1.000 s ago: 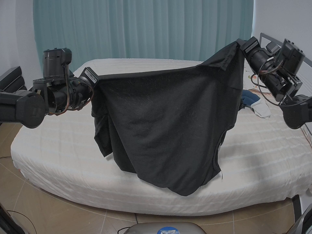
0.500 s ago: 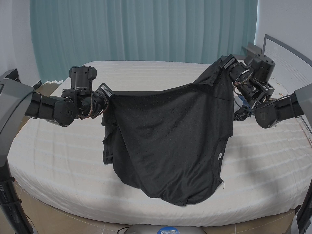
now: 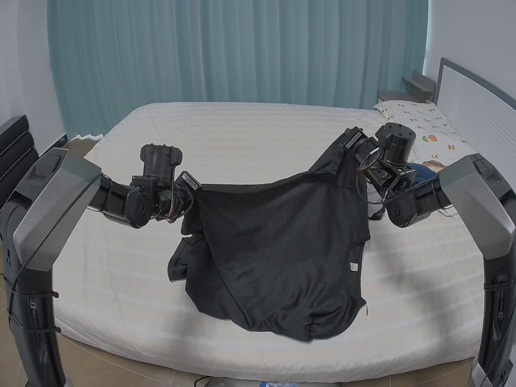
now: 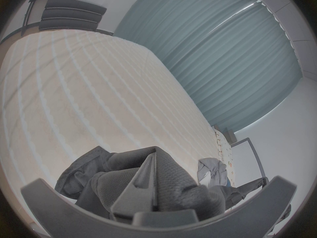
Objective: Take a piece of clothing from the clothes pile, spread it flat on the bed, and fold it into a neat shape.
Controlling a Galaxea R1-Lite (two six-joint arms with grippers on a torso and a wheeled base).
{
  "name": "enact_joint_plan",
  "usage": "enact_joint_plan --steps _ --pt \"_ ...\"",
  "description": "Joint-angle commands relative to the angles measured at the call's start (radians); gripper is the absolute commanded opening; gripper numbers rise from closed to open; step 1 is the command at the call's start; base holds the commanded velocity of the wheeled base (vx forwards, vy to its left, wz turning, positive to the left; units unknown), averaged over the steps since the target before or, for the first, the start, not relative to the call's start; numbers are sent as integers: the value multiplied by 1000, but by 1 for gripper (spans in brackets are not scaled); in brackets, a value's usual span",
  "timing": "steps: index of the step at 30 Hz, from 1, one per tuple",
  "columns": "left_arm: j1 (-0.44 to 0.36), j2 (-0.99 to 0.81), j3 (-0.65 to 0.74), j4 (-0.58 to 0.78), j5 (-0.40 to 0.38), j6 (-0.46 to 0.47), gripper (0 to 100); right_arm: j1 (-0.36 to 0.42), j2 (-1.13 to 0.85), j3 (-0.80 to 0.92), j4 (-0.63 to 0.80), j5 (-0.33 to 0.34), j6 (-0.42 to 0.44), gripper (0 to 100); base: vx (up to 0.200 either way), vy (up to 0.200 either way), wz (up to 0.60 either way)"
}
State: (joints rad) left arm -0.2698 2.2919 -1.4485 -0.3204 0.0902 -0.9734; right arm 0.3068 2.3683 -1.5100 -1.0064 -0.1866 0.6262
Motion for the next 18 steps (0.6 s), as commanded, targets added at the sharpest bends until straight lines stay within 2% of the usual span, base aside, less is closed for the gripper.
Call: enact_joint_plan --steps 1,6,11,14,18 --pt "1 67 -21 7 0 -4 100 -3 72 2 0 4 1 100 0 0 0" --pt "7 167 -53 34 19 2 100 -26 146 54 29 4 -3 100 0 0 0" --pt "47 170 -75 153 14 15 100 -71 147 122 140 7 -6 100 0 0 0" --pt "64 166 -84 230 5 39 100 -87 141 162 149 6 -5 100 0 0 0" --pt "86 150 -75 261 -15 48 100 -95 101 238 143 10 -6 100 0 0 0"
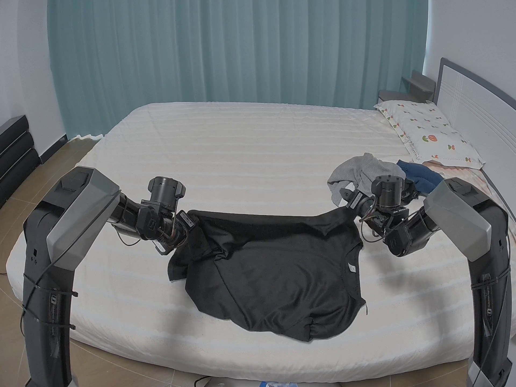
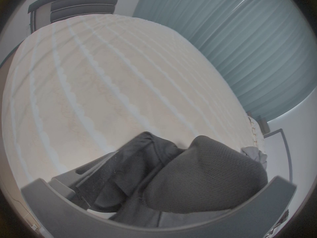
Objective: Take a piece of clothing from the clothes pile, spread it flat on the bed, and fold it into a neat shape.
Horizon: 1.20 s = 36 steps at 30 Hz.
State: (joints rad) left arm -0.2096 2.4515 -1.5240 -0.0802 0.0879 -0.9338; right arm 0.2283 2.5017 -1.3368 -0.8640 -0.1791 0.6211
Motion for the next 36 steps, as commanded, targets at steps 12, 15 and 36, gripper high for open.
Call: enact_joint_plan --steps 12,15,36 --pt "125 -149 94 50 -313 15 100 -18 -241 487 -128 214 20 100 0 0 0" --pt "133 -197 111 126 -381 67 100 -9 -270 573 -178 251 22 100 0 0 0" --pt "125 -232 91 508 -422 385 100 68 -267 751 -314 288 42 100 0 0 0"
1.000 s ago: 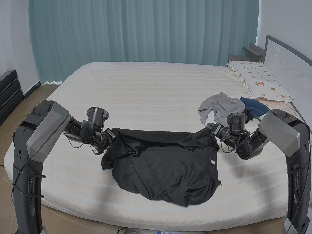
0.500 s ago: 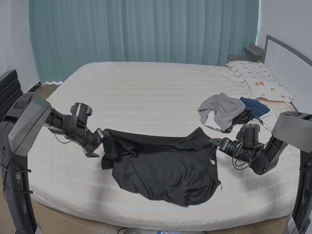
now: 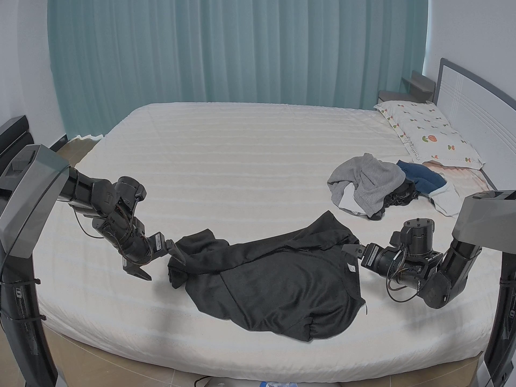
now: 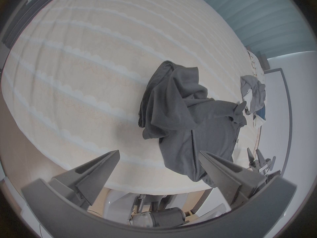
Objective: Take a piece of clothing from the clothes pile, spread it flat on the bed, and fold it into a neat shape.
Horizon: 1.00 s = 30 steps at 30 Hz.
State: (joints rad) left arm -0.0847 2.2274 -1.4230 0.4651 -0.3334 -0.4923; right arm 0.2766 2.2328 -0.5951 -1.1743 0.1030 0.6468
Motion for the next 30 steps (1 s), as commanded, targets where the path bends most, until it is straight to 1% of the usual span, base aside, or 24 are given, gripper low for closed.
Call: enact_joint_plan --steps 1,2,4,6,7,8,10,11,12,14,15,17,19,20,22,25,30 --pt "0 -8 -10 -37 -1 -57 100 19 2 9 -4 6 16 100 0 0 0" --pt "0 -15 26 -45 -3 -57 100 27 10 9 -2 6 40 100 0 0 0" --pt "0 -22 73 -68 -9 -58 100 32 13 12 -2 4 57 100 0 0 0" --pt "0 -54 145 -135 -9 -71 100 32 10 29 -2 4 70 100 0 0 0" --pt "0 -54 145 -135 -9 -71 100 32 10 29 -2 4 70 100 0 0 0" --pt "0 -94 246 -232 -9 -74 100 33 1 46 -2 4 79 100 0 0 0" --pt "0 -104 285 -275 -7 -78 100 33 -2 55 -2 4 82 100 0 0 0" --pt "0 -120 334 -329 -6 -98 100 33 -5 66 -2 4 86 100 0 0 0" --pt "0 -143 392 -390 -7 -149 100 33 -10 84 -2 4 91 100 0 0 0" --pt "0 -163 443 -430 -10 -183 100 33 -12 113 -2 1 90 100 0 0 0" --pt "0 -166 447 -434 -10 -184 100 33 -12 115 -2 1 90 100 0 0 0" --pt "0 -180 521 -490 -13 -193 100 33 -25 136 -1 0 90 100 -200 0 0" --pt "0 -181 538 -513 -15 -195 100 36 -30 146 -1 0 90 100 -200 0 0" --pt "0 -180 572 -563 -13 -212 100 50 -36 167 -2 0 86 100 -200 0 0" --pt "0 -172 596 -620 -13 -250 100 70 -41 182 -2 -3 85 100 -200 0 0" --pt "0 -169 610 -671 -6 -281 100 105 -35 196 -4 -3 86 100 -200 0 0" --pt "0 -167 621 -680 -4 -290 100 145 -7 178 -7 -3 93 100 0 0 0"
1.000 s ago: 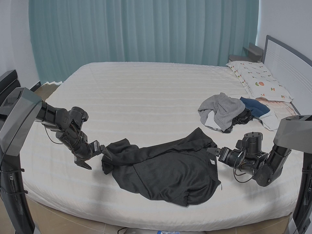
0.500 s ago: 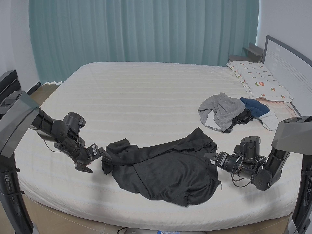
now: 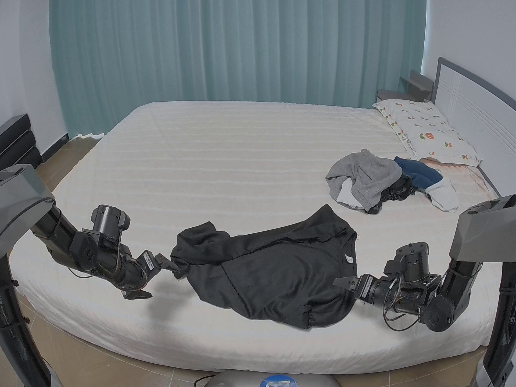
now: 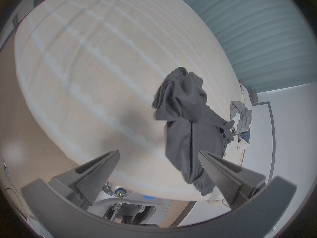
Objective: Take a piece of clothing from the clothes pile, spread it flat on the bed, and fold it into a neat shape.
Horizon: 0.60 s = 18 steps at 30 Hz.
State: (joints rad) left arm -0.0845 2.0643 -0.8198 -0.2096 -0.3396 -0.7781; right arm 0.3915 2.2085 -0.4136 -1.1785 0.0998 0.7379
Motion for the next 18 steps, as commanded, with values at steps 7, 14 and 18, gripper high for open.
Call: enact_joint_plan --steps 7,14,18 --pt "2 -4 19 -7 4 -38 100 84 42 -106 10 -58 26 100 0 0 0" --pt "3 -9 27 -25 8 -41 100 159 119 -211 25 -127 21 100 0 0 0" --pt "0 -4 36 -91 39 -95 100 175 160 -234 31 -127 23 100 0 0 0"
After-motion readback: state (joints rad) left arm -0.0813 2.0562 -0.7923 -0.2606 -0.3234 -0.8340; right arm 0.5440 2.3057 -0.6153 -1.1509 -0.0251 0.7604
